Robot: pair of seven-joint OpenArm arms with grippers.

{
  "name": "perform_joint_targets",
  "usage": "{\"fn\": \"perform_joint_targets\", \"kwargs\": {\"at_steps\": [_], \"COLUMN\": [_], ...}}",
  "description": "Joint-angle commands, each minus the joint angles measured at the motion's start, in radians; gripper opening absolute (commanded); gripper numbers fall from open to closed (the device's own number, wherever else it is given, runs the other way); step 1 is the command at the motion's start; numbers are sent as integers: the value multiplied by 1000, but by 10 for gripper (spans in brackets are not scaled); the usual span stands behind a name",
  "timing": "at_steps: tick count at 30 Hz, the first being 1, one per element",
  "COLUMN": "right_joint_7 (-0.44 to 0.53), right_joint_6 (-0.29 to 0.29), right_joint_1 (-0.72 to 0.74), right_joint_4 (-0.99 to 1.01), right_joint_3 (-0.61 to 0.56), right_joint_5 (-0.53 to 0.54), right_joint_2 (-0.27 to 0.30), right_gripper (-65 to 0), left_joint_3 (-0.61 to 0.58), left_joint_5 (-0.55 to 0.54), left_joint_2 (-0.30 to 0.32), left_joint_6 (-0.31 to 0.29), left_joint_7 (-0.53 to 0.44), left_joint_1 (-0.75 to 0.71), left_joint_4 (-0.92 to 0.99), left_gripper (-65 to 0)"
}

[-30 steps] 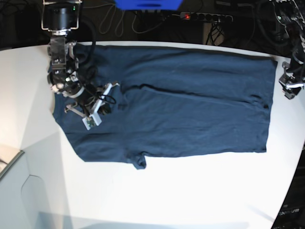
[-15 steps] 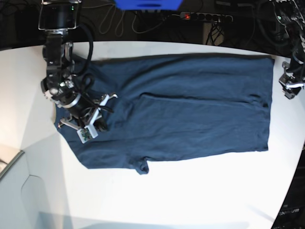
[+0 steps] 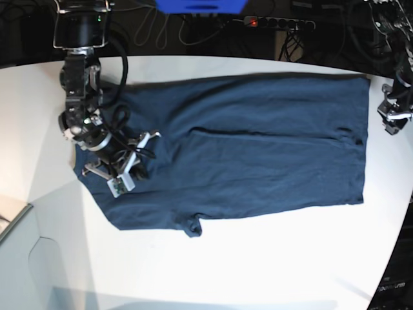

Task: Layout the t-shirt on the table in an organized manner, then fold the t-shirt properly
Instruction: 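Grasp the shirt fabric near the sleeve with the right gripper, then pull the grasped fabric with the right gripper back toward the shirt corner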

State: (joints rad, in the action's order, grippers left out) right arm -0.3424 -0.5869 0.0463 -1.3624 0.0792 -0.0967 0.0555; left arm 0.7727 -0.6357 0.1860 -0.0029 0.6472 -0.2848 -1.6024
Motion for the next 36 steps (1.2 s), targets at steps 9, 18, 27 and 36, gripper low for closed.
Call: {"fn": "perform_joint_targets", "kwargs": {"at_steps": [9, 18, 27, 36], "right_joint_7": [30, 27, 30, 30], "right_joint_6": [-9, -8, -8, -9], "right_joint_1": [-1, -70, -188, -250], "right_joint_4": [-110, -179, -179, -179], "right_joint_3": [8, 12, 172, 285], "right_joint_5": [15, 13, 13, 13], "right_joint_2": [5, 39, 37, 37], "right_gripper": [-322, -261, -261, -261], "left_joint_3": [6, 0, -106, -143], "left_joint_5": [-6, -8, -8, 0], "left_joint_2": [19, 16, 17, 14], "left_joint_6": [-3, -4, -4, -4], "left_joint_7": [-19, -19, -19, -27], "left_joint_1": [-8, -34, -35, -27], "left_joint_4": [-14, 95, 175, 182], "left_gripper": [-308, -307, -308, -312]}}
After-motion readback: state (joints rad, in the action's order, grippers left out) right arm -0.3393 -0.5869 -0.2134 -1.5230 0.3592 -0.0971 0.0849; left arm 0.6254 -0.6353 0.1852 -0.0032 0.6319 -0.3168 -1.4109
